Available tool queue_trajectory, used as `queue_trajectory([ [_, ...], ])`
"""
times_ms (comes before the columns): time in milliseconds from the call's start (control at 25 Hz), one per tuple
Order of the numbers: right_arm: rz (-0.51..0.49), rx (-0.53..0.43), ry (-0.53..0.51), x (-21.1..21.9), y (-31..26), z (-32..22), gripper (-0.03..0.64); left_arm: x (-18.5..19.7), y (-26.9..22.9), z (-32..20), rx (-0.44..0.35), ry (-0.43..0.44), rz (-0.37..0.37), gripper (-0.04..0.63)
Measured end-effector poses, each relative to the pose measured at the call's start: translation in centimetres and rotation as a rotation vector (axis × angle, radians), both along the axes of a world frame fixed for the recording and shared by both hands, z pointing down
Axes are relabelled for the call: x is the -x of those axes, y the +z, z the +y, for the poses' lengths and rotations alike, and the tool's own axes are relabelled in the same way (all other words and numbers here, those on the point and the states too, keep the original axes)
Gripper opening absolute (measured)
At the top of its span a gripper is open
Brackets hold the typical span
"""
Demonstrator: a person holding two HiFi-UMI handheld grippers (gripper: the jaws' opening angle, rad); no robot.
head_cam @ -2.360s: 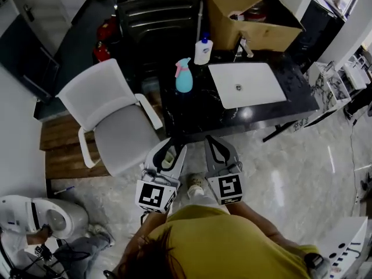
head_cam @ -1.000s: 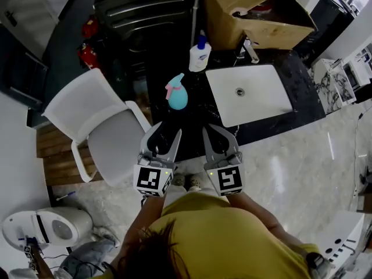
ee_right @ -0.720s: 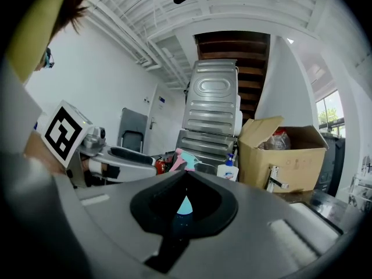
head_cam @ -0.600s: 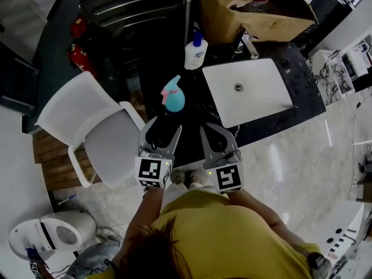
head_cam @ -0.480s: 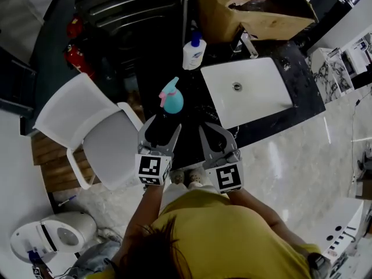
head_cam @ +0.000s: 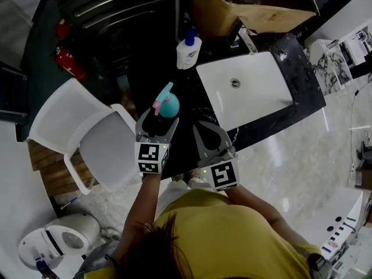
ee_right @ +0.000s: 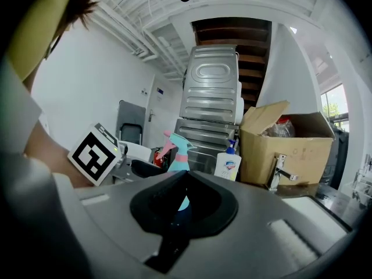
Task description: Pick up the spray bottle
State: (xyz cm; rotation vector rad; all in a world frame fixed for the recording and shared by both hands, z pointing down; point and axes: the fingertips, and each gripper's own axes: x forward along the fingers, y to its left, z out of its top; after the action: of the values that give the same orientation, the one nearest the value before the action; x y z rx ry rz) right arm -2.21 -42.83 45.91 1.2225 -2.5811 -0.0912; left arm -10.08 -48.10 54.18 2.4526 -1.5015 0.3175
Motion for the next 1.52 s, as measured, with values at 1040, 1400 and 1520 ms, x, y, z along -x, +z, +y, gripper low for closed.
queue_trajectory([
  [1040, 0.032, 0.046, 0.044, -1.6, 2.0, -2.6, 0.0, -1.9, 3.3, -5.0, 0.087, 0.088, -0.059, 0.402],
  [1400, 0.019, 0.025, 0.052, -1.9, 1.2, -2.4, 0.0, -2.2, -1.4, -3.7, 0.034, 0.096, -0.037, 0.4],
  [1520, 0.009, 0.014, 0.053, -1.8, 0.8, -2.1, 0.0, -2.3, -3.4, -2.6, 0.022, 0.1, -0.022, 0.4],
])
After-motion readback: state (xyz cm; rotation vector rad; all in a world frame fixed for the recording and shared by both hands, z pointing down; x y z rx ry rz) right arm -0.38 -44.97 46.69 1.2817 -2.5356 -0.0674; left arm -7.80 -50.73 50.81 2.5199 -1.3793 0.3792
